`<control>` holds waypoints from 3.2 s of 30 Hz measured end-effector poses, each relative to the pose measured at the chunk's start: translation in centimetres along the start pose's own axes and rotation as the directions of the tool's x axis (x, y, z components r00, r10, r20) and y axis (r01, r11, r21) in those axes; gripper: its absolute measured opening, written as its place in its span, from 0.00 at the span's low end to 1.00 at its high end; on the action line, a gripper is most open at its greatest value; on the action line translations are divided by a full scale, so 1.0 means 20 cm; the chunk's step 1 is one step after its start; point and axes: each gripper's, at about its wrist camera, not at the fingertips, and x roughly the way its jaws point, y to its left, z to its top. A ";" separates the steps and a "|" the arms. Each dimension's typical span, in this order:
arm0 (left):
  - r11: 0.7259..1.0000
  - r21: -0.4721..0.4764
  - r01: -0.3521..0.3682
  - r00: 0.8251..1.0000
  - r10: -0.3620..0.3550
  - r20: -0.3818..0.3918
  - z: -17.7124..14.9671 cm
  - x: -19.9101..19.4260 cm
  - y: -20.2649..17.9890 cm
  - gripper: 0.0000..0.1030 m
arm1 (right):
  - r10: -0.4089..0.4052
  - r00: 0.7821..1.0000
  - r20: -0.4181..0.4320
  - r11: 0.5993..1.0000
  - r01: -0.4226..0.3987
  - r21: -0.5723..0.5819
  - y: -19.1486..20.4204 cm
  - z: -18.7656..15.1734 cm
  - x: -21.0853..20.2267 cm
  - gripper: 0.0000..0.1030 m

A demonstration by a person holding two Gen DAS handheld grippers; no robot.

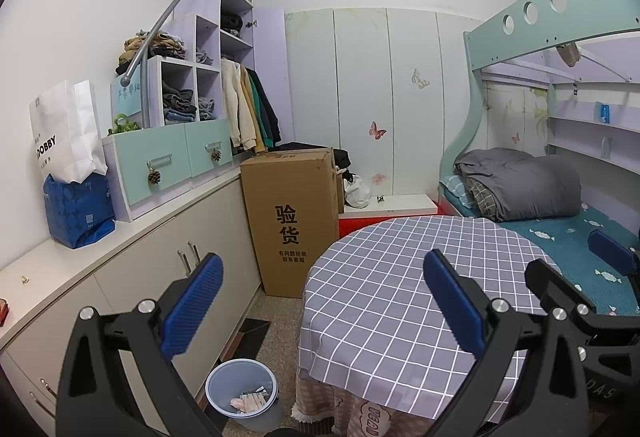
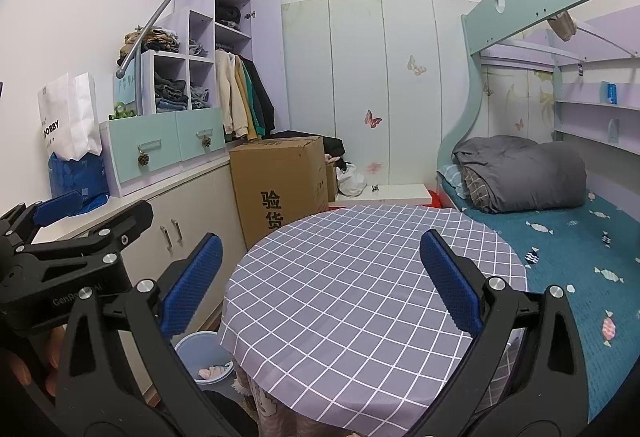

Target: Collect trash

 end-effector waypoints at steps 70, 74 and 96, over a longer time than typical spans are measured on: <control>1.000 0.006 -0.002 1.000 0.003 -0.006 -0.02 0.00 0.01 0.95 | 0.006 1.000 -0.016 1.000 -0.006 0.011 0.05 -0.03 -0.01 0.94; 1.000 0.005 -0.001 1.000 0.001 -0.007 -0.02 0.00 0.01 0.95 | 0.006 1.000 -0.019 1.000 -0.005 0.012 0.07 -0.03 -0.02 0.94; 1.000 0.009 -0.001 1.000 0.001 -0.014 -0.04 0.00 0.06 0.95 | 0.007 0.999 -0.032 1.000 -0.006 0.019 0.09 -0.04 0.00 0.94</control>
